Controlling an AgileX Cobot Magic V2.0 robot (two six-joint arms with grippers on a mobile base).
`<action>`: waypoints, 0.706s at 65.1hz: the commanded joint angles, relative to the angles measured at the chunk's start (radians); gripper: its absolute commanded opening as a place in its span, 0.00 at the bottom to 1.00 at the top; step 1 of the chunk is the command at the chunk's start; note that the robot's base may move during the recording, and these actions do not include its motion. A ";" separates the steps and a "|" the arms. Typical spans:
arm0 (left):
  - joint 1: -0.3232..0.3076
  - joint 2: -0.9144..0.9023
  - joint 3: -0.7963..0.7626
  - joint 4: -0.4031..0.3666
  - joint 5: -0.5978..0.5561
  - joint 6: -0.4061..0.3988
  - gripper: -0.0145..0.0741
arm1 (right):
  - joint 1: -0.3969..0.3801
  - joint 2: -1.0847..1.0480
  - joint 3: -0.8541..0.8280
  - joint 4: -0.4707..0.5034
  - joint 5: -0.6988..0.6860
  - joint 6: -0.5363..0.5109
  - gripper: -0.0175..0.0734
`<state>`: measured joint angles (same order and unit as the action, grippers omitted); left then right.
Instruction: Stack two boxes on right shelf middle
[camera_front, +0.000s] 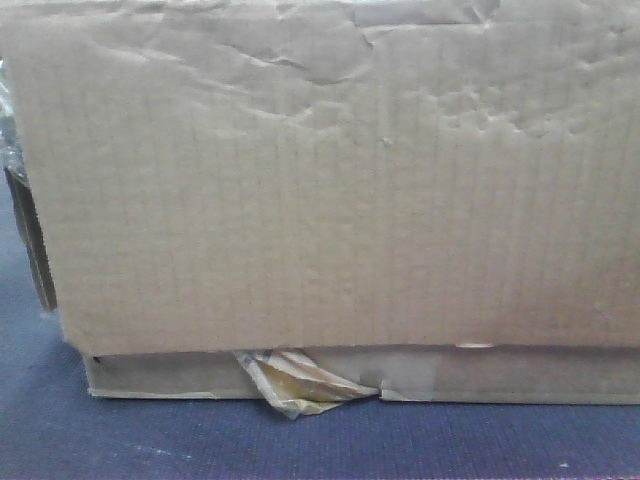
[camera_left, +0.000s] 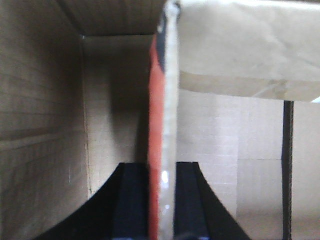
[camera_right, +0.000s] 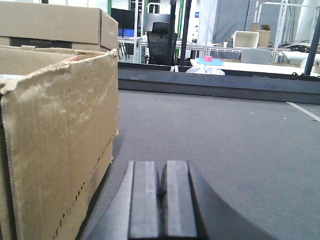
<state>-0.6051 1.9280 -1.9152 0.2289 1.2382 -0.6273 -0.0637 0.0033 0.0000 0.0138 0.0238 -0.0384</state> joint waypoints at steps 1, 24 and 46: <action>0.002 -0.007 -0.002 -0.018 -0.017 -0.013 0.04 | 0.003 -0.003 0.000 0.002 -0.017 -0.001 0.02; 0.002 -0.023 -0.002 -0.055 -0.017 -0.013 0.52 | 0.003 -0.003 0.000 0.002 -0.017 -0.001 0.02; 0.002 -0.211 -0.004 0.043 -0.017 -0.013 0.66 | 0.003 -0.003 0.000 0.002 -0.017 -0.001 0.02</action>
<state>-0.6051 1.7873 -1.9146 0.2030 1.2256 -0.6293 -0.0637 0.0033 0.0000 0.0138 0.0238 -0.0384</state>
